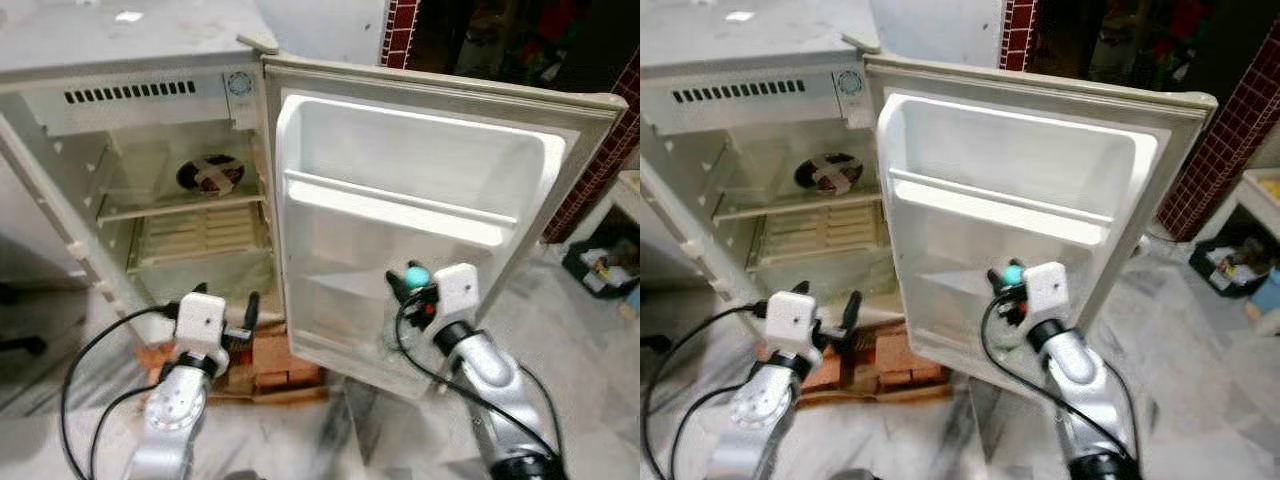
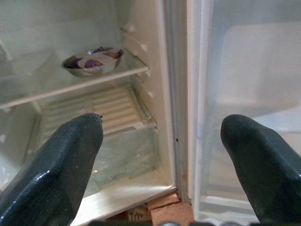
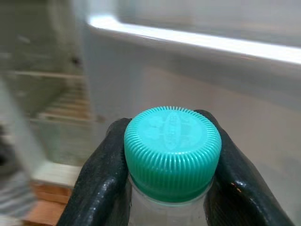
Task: Restocking fridge
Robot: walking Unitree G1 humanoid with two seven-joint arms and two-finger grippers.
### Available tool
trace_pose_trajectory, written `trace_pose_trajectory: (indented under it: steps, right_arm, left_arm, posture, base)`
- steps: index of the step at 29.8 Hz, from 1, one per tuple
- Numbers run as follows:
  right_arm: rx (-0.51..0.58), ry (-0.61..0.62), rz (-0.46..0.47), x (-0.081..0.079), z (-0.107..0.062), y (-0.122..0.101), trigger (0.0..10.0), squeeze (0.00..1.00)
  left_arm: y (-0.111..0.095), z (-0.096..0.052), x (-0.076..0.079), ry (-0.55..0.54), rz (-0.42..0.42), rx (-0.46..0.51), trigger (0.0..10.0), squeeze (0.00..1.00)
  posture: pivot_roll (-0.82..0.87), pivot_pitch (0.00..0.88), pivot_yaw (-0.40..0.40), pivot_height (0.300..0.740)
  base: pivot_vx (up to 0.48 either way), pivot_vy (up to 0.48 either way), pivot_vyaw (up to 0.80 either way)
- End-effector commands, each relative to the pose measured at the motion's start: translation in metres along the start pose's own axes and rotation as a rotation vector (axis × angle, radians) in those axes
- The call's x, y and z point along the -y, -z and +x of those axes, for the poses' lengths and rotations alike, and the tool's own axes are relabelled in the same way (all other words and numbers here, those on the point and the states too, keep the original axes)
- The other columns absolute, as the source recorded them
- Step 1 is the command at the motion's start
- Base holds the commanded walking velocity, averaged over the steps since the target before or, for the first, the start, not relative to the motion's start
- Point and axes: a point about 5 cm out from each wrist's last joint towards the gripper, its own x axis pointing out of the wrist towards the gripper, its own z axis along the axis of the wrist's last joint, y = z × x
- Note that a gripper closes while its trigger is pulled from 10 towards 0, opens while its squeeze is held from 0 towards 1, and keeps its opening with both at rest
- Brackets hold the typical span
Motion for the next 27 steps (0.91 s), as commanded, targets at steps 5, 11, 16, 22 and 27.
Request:
trace_pose_trajectory:
  steps: [5,11,16,22,27]
  right_arm:
    - [0.013,0.001,-0.019,0.0046,-0.0034,-0.0048,10.0,0.00]
    - [0.027,0.020,-0.011,0.0066,-0.0033,-0.0065,10.0,0.00]
    - [0.035,0.037,-0.021,0.0080,-0.0040,-0.0071,10.0,0.00]
    - [0.036,0.036,-0.020,0.0067,-0.0053,-0.0057,10.0,0.00]
    - [0.042,0.037,-0.020,0.0064,-0.0033,-0.0063,10.0,0.00]
  left_arm:
    - [0.0004,0.0011,0.0067,0.010,-0.012,-0.004,10.0,0.00]
    - [0.0009,0.0000,0.0059,0.005,-0.015,-0.005,10.0,0.00]
    - [0.0019,-0.0023,0.0045,-0.002,-0.016,-0.009,10.0,0.00]
    - [0.0029,-0.0033,0.0041,-0.006,-0.018,-0.013,10.0,0.00]
    - [0.0026,-0.0021,0.0024,-0.012,-0.016,-0.013,10.0,0.00]
  posture:
    - [0.01,0.000,-0.020,0.740]
    - [0.01,0.000,-0.021,0.740]
    - [0.01,0.000,-0.021,0.740]
    - [0.01,0.000,-0.019,0.740]
    - [0.01,0.000,-0.019,0.730]
  base:
    - [0.000,-0.073,0.00]
    - [0.000,0.000,0.00]
    - [0.000,0.000,0.00]
    - [0.000,0.000,0.00]
    - [0.000,0.000,0.00]
